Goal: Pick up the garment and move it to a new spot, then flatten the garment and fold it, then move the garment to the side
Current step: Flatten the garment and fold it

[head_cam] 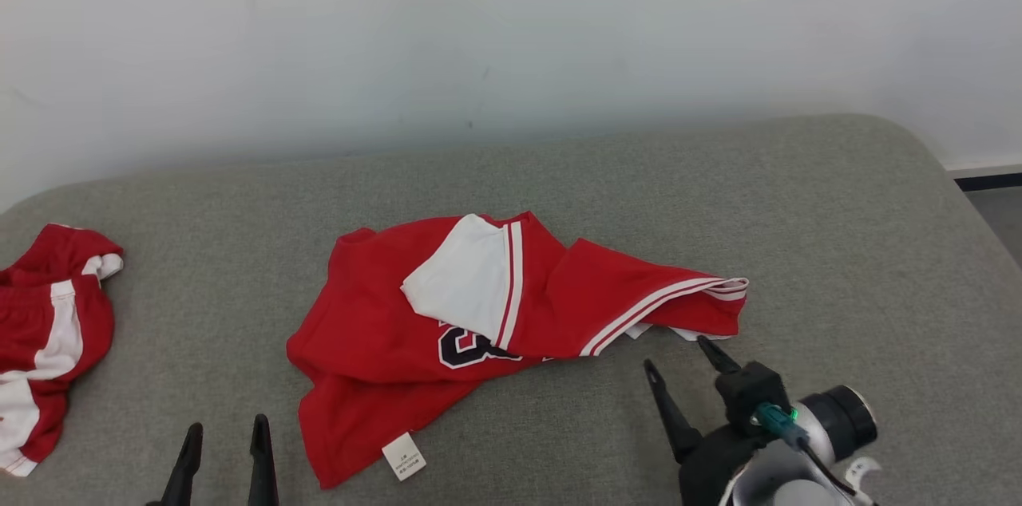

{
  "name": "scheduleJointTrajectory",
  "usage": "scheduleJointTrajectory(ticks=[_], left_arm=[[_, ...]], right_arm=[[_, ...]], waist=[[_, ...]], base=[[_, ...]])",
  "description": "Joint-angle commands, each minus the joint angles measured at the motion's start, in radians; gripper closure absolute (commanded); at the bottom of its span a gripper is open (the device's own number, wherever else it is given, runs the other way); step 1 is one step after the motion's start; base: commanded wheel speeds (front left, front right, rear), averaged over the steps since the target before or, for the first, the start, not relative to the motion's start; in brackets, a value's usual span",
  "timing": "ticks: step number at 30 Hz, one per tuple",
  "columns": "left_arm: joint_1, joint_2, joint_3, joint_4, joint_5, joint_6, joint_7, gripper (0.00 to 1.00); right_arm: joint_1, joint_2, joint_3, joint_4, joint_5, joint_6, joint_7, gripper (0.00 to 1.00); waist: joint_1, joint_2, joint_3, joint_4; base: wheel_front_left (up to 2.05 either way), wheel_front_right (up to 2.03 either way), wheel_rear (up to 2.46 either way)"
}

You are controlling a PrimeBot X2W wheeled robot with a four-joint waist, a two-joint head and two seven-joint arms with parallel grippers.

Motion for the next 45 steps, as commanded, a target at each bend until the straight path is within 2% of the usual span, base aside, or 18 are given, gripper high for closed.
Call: scheduleJointTrajectory(ticks=[1, 9, 14, 22, 31, 40, 41, 42, 43, 44, 45], left_arm=[[-0.014, -0.001, -0.002, -0.001, 0.0, -0.004, -0.001, 0.0], [-0.055, -0.001, -0.029, -0.001, -0.008, -0.006, -0.001, 0.0], [-0.083, -0.001, -0.048, 0.003, -0.017, -0.004, -0.001, 0.0], [-0.099, -0.001, -0.069, -0.002, -0.018, 0.002, -0.001, 0.0], [-0.088, -0.001, -0.07, -0.003, -0.022, 0.007, -0.001, 0.0], [-0.093, -0.001, -0.084, 0.001, -0.013, -0.001, -0.001, 0.0], [-0.094, -0.001, -0.085, 0.001, -0.012, -0.001, -0.001, 0.0], [-0.094, -0.001, -0.085, 0.001, -0.011, -0.001, -0.001, 0.0], [-0.094, -0.001, -0.085, 0.001, -0.01, -0.001, -0.001, 0.0], [-0.092, -0.001, -0.084, 0.001, -0.009, -0.001, -0.001, 0.0], [-0.088, -0.001, -0.082, 0.002, -0.008, -0.001, -0.001, 0.0]], right_arm=[[-0.029, -0.01, 0.033, 0.026, -0.011, 0.001, 0.004, 0.0], [-0.222, -0.042, 0.226, 0.242, -0.024, 0.001, 0.016, 0.0], [-0.328, -0.052, 0.299, 0.37, -0.036, 0.001, -0.022, 0.0], [-0.426, -0.034, 0.352, 0.531, -0.013, 0.0, -0.08, 0.0], [-0.445, -0.025, 0.424, 0.599, 0.01, 0.0, -0.132, 0.0], [-0.487, -0.026, 0.399, 0.653, 0.023, 0.0, -0.157, 0.0], [-0.493, -0.024, 0.393, 0.654, 0.026, 0.0, -0.161, 0.07], [-0.497, -0.022, 0.387, 0.654, 0.028, 0.0, -0.166, 0.23], [-0.498, -0.02, 0.382, 0.655, 0.029, 0.0, -0.171, 0.57], [-0.497, -0.019, 0.379, 0.657, 0.03, 0.0, -0.174, 0.61], [-0.495, -0.018, 0.374, 0.659, 0.035, 0.001, -0.179, 0.78]], waist=[[-0.0001, -0.0001, 0.021, 0.02], [-0.0001, -0.0001, 0.077, 0.066], [-0.0001, -0.0001, 0.104, 0.097], [-0.0001, -0.0001, 0.119, 0.129], [-0.0001, -0.0001, 0.116, 0.131], [-0.0001, -0.0001, 0.118, 0.142], [-0.0001, -0.0001, 0.119, 0.143], [-0.0001, -0.0001, 0.119, 0.144], [-0.0001, -0.0001, 0.12, 0.145], [-0.0001, -0.0001, 0.119, 0.145], [-0.0001, -0.0001, 0.117, 0.145]], base=[[0.0, 0.0, 0.0], [0.0, 0.0, 0.0], [0.0, 0.0, 0.0], [0.0, 0.0, 0.0], [0.0, 0.0, 0.0], [0.0, 0.0, 0.0], [0.0, 0.0, 0.0], [0.0, 0.0, 0.0], [0.0, 0.0, 0.0], [0.0, 0.0, 0.0], [0.0, 0.0, 0.0]])
